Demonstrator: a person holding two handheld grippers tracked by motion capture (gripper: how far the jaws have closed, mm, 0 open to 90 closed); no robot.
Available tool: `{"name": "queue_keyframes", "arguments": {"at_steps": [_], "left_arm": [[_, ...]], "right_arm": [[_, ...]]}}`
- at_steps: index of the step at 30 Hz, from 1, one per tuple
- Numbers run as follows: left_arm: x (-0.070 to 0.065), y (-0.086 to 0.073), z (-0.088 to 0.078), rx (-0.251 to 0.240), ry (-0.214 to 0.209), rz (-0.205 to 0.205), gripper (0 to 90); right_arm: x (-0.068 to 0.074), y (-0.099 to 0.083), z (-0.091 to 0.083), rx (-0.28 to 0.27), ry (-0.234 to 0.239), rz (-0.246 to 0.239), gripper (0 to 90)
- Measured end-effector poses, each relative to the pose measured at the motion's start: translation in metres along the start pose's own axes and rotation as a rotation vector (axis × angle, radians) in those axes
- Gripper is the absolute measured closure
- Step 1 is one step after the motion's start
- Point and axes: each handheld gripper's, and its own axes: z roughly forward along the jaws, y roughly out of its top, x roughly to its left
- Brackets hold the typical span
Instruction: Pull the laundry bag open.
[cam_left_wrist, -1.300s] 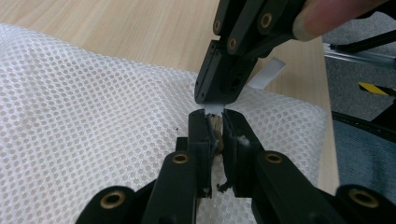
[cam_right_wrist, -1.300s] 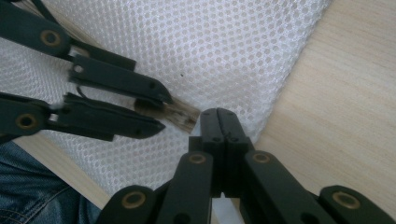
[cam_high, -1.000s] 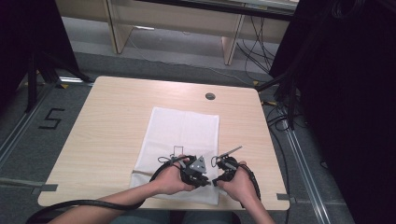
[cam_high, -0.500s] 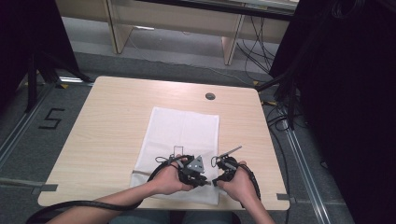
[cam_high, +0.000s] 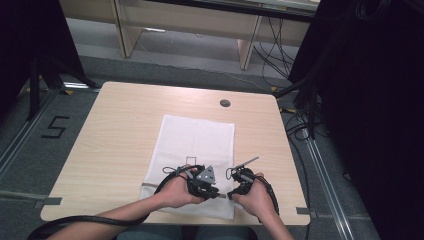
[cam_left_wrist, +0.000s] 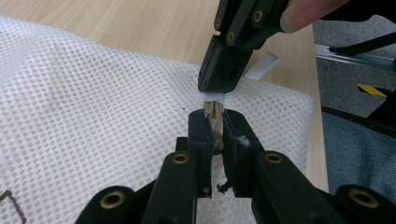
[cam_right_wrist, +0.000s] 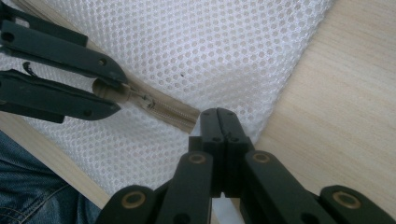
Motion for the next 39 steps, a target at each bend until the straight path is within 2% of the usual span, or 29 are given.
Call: {"name": "queue_keyframes", "arguments": {"at_steps": [3,5,6,8,18,19,20,23,24,25,26,28,32,39], "left_arm": [[0.001,0.000,-0.001,0.001,0.001,0.007,81.7],[0.001,-0.001,-0.003,-0.001,0.003,-0.003,81.7],[0.001,-0.001,-0.004,-0.002,0.003,-0.002,81.7],[0.001,-0.001,-0.006,-0.002,0.007,-0.006,81.7],[0.002,-0.002,-0.010,-0.006,0.007,-0.009,81.7],[0.002,-0.002,-0.011,-0.005,0.007,0.002,81.7],[0.002,-0.003,-0.011,-0.008,0.007,-0.013,81.7],[0.002,-0.003,-0.013,-0.010,0.008,-0.015,81.7],[0.003,-0.003,-0.015,-0.009,0.009,0.002,81.7],[0.002,-0.004,-0.015,-0.010,0.011,-0.018,81.7],[0.003,-0.004,-0.016,-0.011,0.010,-0.017,81.7],[0.003,-0.005,-0.017,-0.016,0.008,-0.022,81.7],[0.003,-0.005,-0.020,-0.014,0.011,-0.019,81.7],[0.004,-0.006,-0.022,-0.011,0.011,-0.017,81.7]], "right_arm": [[0.000,0.000,0.000,0.000,0.001,0.001,90.0],[0.002,0.001,-0.001,0.015,0.000,0.030,90.0],[0.000,0.000,0.000,-0.001,-0.001,0.003,90.0],[0.002,0.001,-0.001,0.014,0.000,0.028,90.0],[0.003,0.001,-0.001,0.014,-0.001,0.030,90.0],[0.002,0.001,-0.002,0.030,-0.001,0.028,90.0],[0.002,0.001,-0.002,0.028,-0.001,0.028,90.0],[0.003,0.001,-0.001,0.019,-0.004,0.027,90.0],[0.003,0.000,-0.001,0.015,-0.004,0.028,90.0],[0.003,0.001,-0.001,0.016,-0.003,0.029,90.0],[0.003,0.000,-0.001,0.015,0.003,0.039,90.0],[0.002,0.001,-0.002,0.028,-0.001,0.029,90.0],[0.003,0.001,-0.001,0.015,-0.002,0.031,90.0],[0.002,0.001,-0.002,0.027,-0.001,0.030,90.0]]}}
